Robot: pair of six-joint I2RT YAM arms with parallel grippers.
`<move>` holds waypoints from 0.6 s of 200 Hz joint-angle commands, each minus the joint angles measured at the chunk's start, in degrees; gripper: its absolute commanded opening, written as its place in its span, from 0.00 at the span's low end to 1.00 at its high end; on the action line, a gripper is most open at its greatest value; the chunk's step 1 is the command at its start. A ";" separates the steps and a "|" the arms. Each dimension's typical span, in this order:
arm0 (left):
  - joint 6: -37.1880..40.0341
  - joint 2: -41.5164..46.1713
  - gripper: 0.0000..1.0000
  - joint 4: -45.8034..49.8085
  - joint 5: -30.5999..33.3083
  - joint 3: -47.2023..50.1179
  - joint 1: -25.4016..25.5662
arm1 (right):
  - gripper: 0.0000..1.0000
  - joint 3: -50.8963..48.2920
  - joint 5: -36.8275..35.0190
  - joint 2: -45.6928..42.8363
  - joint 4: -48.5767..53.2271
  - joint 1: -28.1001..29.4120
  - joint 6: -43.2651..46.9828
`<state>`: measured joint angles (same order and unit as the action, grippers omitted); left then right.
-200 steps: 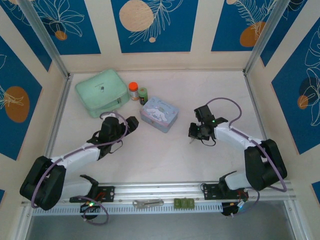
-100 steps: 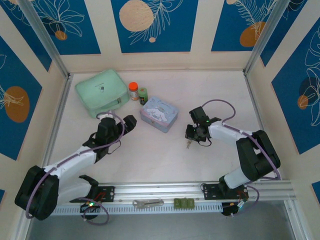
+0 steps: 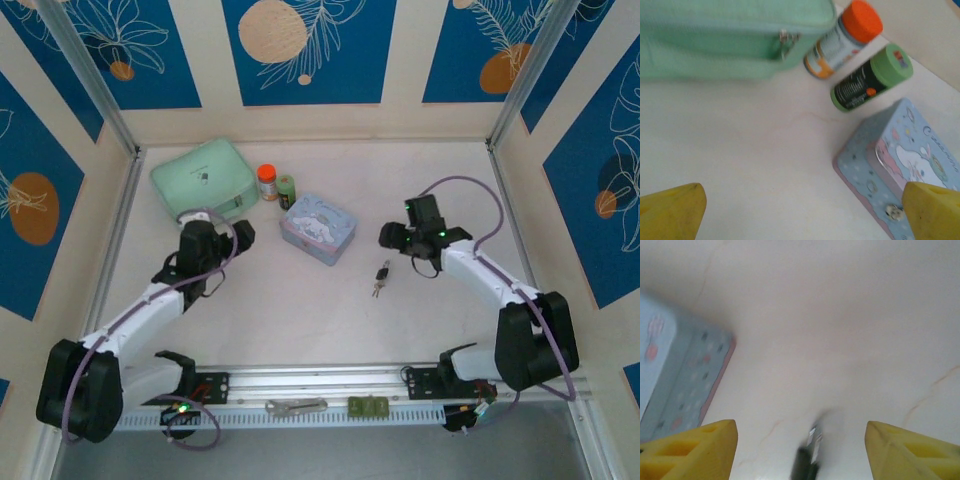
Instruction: Unlock the padlock with the key
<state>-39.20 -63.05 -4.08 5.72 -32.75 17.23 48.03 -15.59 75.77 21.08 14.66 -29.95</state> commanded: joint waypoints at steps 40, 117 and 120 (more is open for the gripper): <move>22.05 0.55 1.00 7.58 7.53 -5.03 -2.78 | 0.67 -7.92 0.79 1.43 -19.33 -15.11 13.69; 34.13 0.52 1.00 -10.49 18.51 5.86 -3.16 | 0.68 -23.71 0.34 4.51 -61.02 -13.87 21.06; 33.99 0.43 1.00 -9.51 18.69 5.45 -3.30 | 0.69 -23.67 0.24 4.93 -61.22 -13.79 21.08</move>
<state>-10.22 -62.33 -5.61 19.05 -30.22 14.83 26.11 -15.46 78.91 -22.61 0.08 -13.04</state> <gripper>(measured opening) 0.996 0.680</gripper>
